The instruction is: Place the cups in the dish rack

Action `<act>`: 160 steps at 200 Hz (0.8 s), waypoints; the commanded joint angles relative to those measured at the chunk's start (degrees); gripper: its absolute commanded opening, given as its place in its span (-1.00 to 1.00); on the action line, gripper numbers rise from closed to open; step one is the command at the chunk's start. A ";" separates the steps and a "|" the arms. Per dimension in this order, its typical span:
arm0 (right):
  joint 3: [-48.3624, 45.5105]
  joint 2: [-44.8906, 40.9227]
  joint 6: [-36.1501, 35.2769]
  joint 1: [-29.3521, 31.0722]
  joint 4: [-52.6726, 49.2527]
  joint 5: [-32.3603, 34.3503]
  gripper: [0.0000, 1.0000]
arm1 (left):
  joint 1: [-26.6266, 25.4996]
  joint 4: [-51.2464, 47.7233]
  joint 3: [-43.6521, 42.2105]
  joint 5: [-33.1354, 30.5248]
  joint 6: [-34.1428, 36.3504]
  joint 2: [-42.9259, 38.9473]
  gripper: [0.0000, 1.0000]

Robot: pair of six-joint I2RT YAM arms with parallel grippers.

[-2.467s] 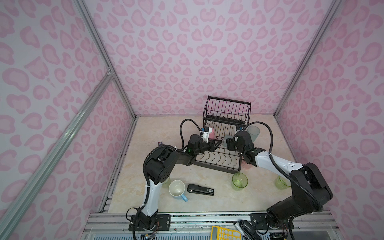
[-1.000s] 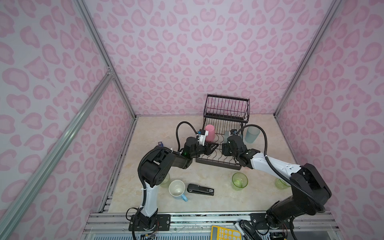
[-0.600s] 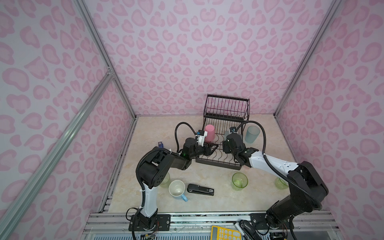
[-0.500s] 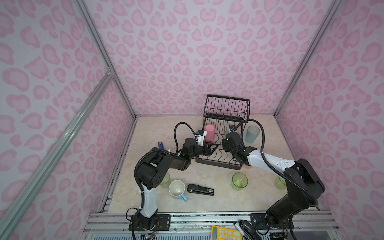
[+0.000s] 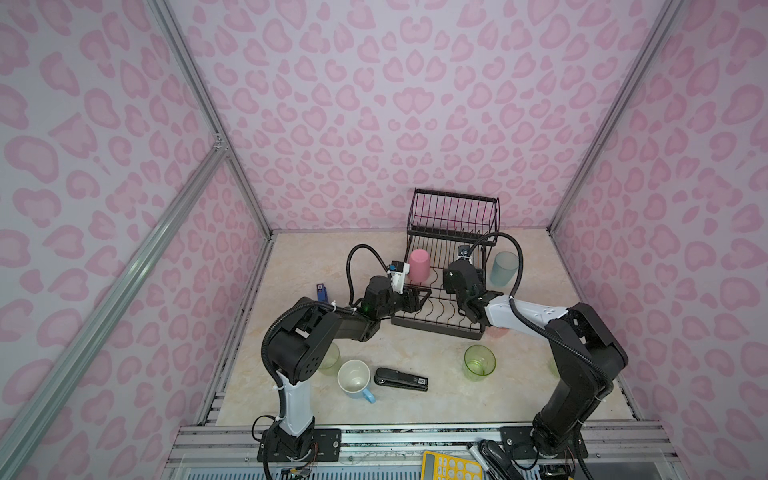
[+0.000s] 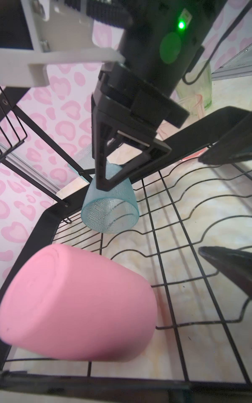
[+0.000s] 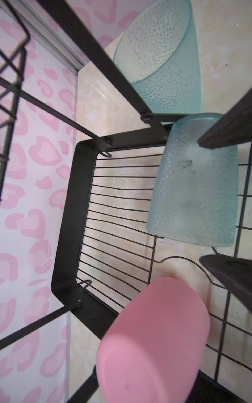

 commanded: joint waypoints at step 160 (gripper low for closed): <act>10.49 9.16 8.99 -1.00 -15.49 2.04 0.53 | 2.03 0.29 -1.30 -1.15 -0.75 1.95 0.22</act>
